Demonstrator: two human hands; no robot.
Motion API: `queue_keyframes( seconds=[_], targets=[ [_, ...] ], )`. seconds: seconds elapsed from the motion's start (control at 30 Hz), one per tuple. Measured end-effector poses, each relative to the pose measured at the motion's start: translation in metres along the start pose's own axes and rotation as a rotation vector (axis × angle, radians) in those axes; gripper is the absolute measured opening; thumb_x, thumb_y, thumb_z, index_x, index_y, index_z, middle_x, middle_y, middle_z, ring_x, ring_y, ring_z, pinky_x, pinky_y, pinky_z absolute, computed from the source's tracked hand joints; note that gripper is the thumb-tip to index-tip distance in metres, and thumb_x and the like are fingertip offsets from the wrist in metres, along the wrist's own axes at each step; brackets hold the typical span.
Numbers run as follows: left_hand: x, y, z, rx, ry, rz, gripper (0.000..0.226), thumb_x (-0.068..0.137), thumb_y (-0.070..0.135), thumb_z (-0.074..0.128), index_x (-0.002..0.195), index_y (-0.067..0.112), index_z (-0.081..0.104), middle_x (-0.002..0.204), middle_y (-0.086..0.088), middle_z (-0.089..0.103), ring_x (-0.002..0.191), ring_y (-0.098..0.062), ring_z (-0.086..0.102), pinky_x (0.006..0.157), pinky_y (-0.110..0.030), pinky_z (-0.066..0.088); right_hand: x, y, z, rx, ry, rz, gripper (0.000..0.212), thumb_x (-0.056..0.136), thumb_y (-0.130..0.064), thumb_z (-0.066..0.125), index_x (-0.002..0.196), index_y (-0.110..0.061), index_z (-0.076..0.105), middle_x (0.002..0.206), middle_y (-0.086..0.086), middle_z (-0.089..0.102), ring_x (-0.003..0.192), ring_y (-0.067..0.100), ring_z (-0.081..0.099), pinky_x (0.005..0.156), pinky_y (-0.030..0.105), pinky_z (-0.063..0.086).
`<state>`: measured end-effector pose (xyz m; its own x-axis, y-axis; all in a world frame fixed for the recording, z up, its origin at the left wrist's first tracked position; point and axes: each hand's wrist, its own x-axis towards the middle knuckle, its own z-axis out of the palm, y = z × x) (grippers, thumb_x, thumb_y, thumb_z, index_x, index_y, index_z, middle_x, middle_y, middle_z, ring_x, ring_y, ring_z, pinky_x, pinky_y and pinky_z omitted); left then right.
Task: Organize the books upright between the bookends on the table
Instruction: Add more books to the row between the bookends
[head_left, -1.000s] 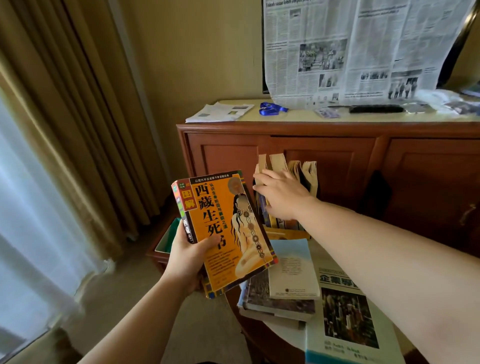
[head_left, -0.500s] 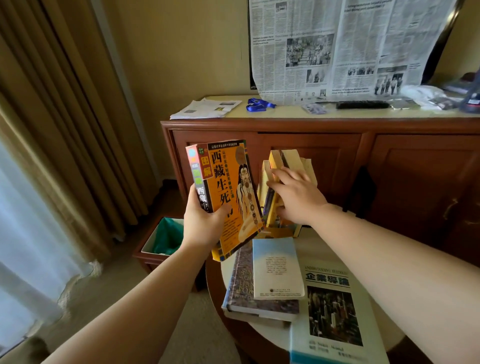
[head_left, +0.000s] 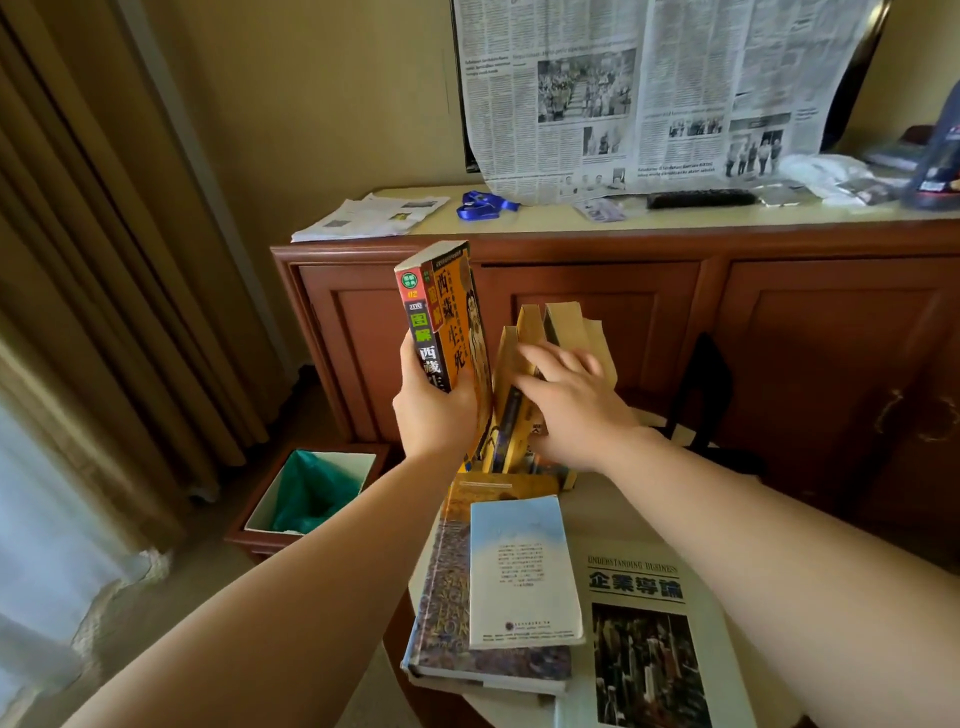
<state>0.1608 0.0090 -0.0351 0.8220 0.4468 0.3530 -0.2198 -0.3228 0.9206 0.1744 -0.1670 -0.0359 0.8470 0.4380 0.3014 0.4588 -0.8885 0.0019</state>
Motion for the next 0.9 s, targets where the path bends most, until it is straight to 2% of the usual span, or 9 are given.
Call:
queue_keyframes(
  seconds=[0.17, 0.27, 0.43, 0.47, 0.57, 0.63, 0.7, 0.8, 0.9],
  targets=[
    [0.011, -0.023, 0.031, 0.031, -0.093, 0.019, 0.067, 0.100, 0.024, 0.069, 0.155, 0.039, 0.035, 0.130, 0.010, 0.070, 0.108, -0.009, 0.068, 0.094, -0.028, 0.053, 0.000, 0.007, 0.007, -0.004, 0.022, -0.014, 0.082, 0.080, -0.031, 0.080, 0.153, -0.025, 0.045, 0.171, 0.006, 0.014, 0.158, 0.029, 0.005, 0.123, 0.053, 0.007],
    [0.015, -0.034, 0.045, 0.040, -0.147, 0.050, 0.065, 0.101, 0.026, 0.068, 0.157, 0.036, 0.035, 0.135, 0.007, 0.069, 0.111, -0.006, 0.064, 0.090, -0.022, 0.048, 0.000, 0.011, 0.010, 0.002, 0.049, -0.018, 0.080, 0.082, -0.027, 0.077, 0.155, -0.026, 0.044, 0.171, 0.006, 0.015, 0.158, 0.029, 0.005, 0.123, 0.053, 0.007],
    [0.020, -0.056, 0.060, 0.021, -0.246, 0.082, 0.060, 0.103, 0.032, 0.065, 0.156, 0.035, 0.038, 0.137, 0.010, 0.066, 0.119, -0.005, 0.063, 0.098, -0.025, 0.049, -0.003, 0.014, 0.015, -0.001, 0.091, -0.001, 0.079, 0.083, -0.028, 0.078, 0.154, -0.027, 0.044, 0.169, 0.006, 0.020, 0.156, 0.029, 0.010, 0.122, 0.052, 0.009],
    [0.021, -0.062, 0.061, 0.022, -0.277, 0.092, 0.060, 0.102, 0.033, 0.066, 0.155, 0.035, 0.038, 0.136, 0.011, 0.065, 0.121, -0.005, 0.063, 0.099, -0.023, 0.050, -0.003, 0.016, 0.015, -0.009, 0.095, -0.003, 0.078, 0.083, -0.029, 0.078, 0.154, -0.027, 0.044, 0.169, 0.005, 0.021, 0.156, 0.029, 0.011, 0.122, 0.052, 0.010],
    [0.022, -0.074, 0.059, 0.022, -0.371, 0.110, 0.060, 0.101, 0.031, 0.068, 0.153, 0.038, 0.038, 0.130, 0.020, 0.064, 0.118, 0.007, 0.061, 0.090, -0.005, 0.046, -0.002, 0.019, 0.017, -0.020, 0.108, -0.008, 0.076, 0.084, -0.030, 0.078, 0.152, -0.028, 0.046, 0.167, 0.005, 0.025, 0.154, 0.029, 0.014, 0.121, 0.052, 0.011],
    [0.022, -0.077, 0.058, 0.017, -0.417, 0.104, 0.061, 0.102, 0.030, 0.068, 0.153, 0.041, 0.037, 0.129, 0.021, 0.063, 0.118, 0.008, 0.060, 0.089, -0.003, 0.045, -0.002, 0.021, 0.018, -0.026, 0.107, -0.001, 0.076, 0.084, -0.032, 0.078, 0.153, -0.028, 0.046, 0.166, 0.005, 0.026, 0.154, 0.029, 0.015, 0.121, 0.052, 0.012],
    [0.023, -0.080, 0.060, 0.017, -0.462, 0.095, 0.061, 0.103, 0.034, 0.066, 0.155, 0.041, 0.035, 0.136, 0.016, 0.061, 0.124, 0.003, 0.058, 0.093, -0.006, 0.045, -0.002, 0.022, 0.019, -0.038, 0.097, 0.007, 0.079, 0.084, -0.033, 0.079, 0.154, -0.030, 0.043, 0.166, 0.004, 0.024, 0.154, 0.029, 0.014, 0.121, 0.052, 0.012],
    [0.027, -0.081, 0.061, 0.002, -0.539, -0.014, 0.071, 0.099, 0.052, 0.065, 0.161, 0.038, 0.032, 0.144, 0.015, 0.058, 0.128, -0.002, 0.057, 0.105, -0.027, 0.050, -0.002, 0.024, 0.018, -0.042, 0.071, 0.010, 0.084, 0.083, -0.036, 0.080, 0.156, -0.032, 0.039, 0.167, 0.003, 0.022, 0.155, 0.029, 0.011, 0.122, 0.052, 0.011],
    [0.028, -0.080, 0.060, 0.000, -0.606, -0.064, 0.065, 0.089, 0.068, 0.058, 0.149, 0.043, 0.048, 0.132, 0.015, 0.067, 0.119, -0.004, 0.064, 0.104, -0.038, 0.054, -0.001, 0.022, 0.016, -0.036, 0.056, 0.013, 0.085, 0.082, -0.039, 0.082, 0.155, -0.031, 0.039, 0.166, 0.004, 0.022, 0.155, 0.030, 0.010, 0.122, 0.053, 0.010]
  ],
)
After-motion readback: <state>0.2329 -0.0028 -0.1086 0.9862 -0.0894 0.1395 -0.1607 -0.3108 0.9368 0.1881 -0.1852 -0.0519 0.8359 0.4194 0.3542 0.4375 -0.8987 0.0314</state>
